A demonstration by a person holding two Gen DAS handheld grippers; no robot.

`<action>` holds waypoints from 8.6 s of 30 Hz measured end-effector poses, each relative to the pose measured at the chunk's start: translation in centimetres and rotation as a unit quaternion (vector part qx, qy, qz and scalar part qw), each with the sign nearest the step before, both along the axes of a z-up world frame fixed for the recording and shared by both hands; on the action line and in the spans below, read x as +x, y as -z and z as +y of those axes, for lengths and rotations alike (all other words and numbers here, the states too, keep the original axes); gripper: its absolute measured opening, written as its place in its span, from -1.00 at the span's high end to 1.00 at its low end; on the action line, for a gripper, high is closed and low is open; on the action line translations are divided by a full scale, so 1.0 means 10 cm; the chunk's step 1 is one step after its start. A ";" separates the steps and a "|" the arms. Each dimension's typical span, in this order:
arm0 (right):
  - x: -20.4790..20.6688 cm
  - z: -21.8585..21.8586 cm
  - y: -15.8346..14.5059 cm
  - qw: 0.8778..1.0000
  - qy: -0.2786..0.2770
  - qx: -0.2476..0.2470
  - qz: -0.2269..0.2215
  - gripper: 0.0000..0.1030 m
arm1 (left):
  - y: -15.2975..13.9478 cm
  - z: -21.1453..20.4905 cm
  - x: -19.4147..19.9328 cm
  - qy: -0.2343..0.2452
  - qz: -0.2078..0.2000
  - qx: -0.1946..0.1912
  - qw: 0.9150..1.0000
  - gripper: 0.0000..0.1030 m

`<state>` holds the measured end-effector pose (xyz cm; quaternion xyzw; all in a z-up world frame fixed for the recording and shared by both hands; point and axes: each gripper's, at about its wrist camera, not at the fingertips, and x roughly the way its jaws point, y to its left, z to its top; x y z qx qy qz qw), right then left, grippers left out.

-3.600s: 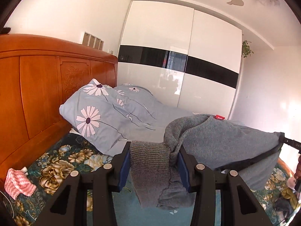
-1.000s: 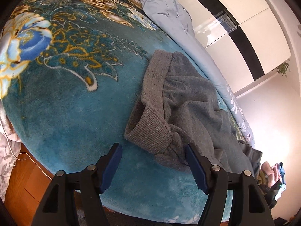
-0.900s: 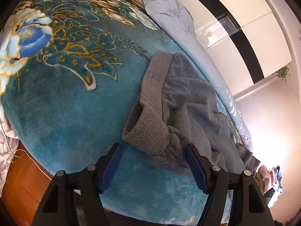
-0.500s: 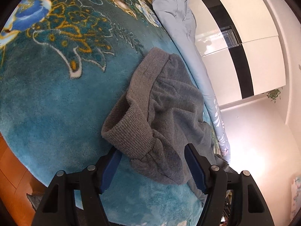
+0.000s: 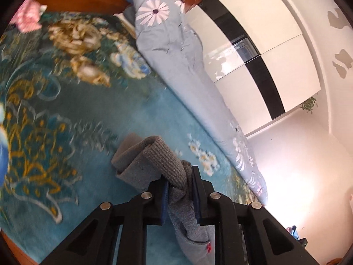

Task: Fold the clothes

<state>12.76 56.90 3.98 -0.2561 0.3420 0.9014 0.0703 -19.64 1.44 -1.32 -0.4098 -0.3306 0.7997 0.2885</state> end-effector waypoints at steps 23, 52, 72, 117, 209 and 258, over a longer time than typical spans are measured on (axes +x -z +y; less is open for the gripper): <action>0.15 -0.25 0.87 0.991 0.026 -0.005 -0.129 0.93 | 0.05 -0.02 0.11 0.022 0.020 -0.044 0.999 0.62; -0.43 0.53 -1.38 0.981 0.106 0.092 0.131 0.93 | -1.69 0.24 -0.48 -0.004 0.172 -0.039 0.984 0.63; -1.33 1.03 -0.06 0.987 0.122 0.060 -0.086 0.93 | 0.04 -0.03 -0.98 -0.041 -0.117 -0.061 0.990 0.59; -1.21 -0.43 1.07 0.981 -0.085 0.082 -0.155 -0.27 | 1.28 -0.23 -0.66 -0.030 -0.145 -0.036 0.988 -0.69; 0.69 0.29 1.16 0.987 0.124 -0.093 -0.031 0.86 | 0.68 -0.77 0.01 -0.179 -0.044 -0.006 0.983 0.86; -2.78 1.69 1.62 0.969 0.164 -0.141 -0.118 0.93 | 1.20 0.45 -2.03 -0.050 -0.104 -0.244 0.963 0.47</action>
